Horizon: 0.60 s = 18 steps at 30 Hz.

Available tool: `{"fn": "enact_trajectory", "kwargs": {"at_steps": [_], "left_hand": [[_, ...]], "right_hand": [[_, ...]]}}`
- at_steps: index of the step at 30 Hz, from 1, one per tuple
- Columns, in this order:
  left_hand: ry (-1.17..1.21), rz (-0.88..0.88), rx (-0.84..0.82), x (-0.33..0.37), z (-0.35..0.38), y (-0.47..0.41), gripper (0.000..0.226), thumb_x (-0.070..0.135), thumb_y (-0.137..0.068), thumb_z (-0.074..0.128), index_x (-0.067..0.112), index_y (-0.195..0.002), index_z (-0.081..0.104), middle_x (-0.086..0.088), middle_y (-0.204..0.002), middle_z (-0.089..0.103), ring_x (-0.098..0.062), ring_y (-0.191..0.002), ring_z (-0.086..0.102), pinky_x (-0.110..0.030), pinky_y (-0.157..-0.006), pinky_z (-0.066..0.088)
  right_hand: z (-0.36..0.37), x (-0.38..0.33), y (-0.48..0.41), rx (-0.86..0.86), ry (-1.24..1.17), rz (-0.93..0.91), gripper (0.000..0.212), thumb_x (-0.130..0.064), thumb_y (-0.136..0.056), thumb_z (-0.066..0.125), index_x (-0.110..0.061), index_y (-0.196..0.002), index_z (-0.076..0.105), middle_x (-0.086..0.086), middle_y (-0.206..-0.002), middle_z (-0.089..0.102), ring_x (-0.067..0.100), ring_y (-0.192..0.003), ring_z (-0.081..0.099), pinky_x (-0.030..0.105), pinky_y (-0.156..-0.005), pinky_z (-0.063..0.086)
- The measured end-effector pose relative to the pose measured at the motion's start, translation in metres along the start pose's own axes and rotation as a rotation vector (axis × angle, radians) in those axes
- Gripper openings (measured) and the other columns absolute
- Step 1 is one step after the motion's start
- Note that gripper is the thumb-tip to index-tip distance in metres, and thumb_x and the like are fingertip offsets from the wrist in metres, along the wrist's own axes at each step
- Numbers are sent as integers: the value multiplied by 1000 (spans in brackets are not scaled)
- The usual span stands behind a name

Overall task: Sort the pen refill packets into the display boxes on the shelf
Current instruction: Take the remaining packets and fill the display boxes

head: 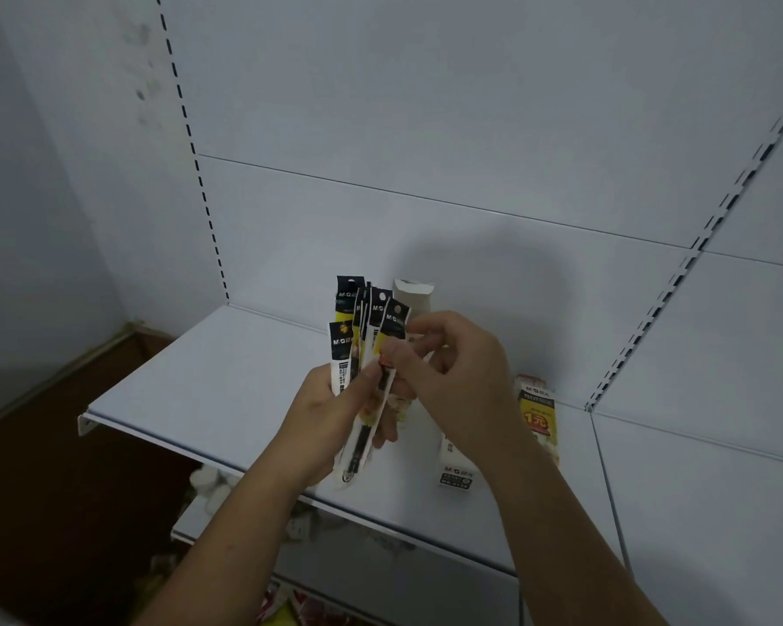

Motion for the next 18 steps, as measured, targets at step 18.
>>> {"fn": "enact_trajectory", "kwargs": {"at_steps": [18], "left_hand": [[-74,-48,-74,4,14,5,37,39,-104,51,12,-120,70,-14,-100,80,-42,-78,77,-37,-58,59]], "right_hand": [[-9,18,6,25,-173,90,7,-18,-97,72,-14,-96,78,-1,-84,79,17,-77,76,33,-72,62]]}}
Point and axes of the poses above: each hand's wrist, its own y-axis away from the middle knuckle, its own z-axis out of the palm, x = y × z, the point moved 1 cm from there along -y, towards the middle knuckle
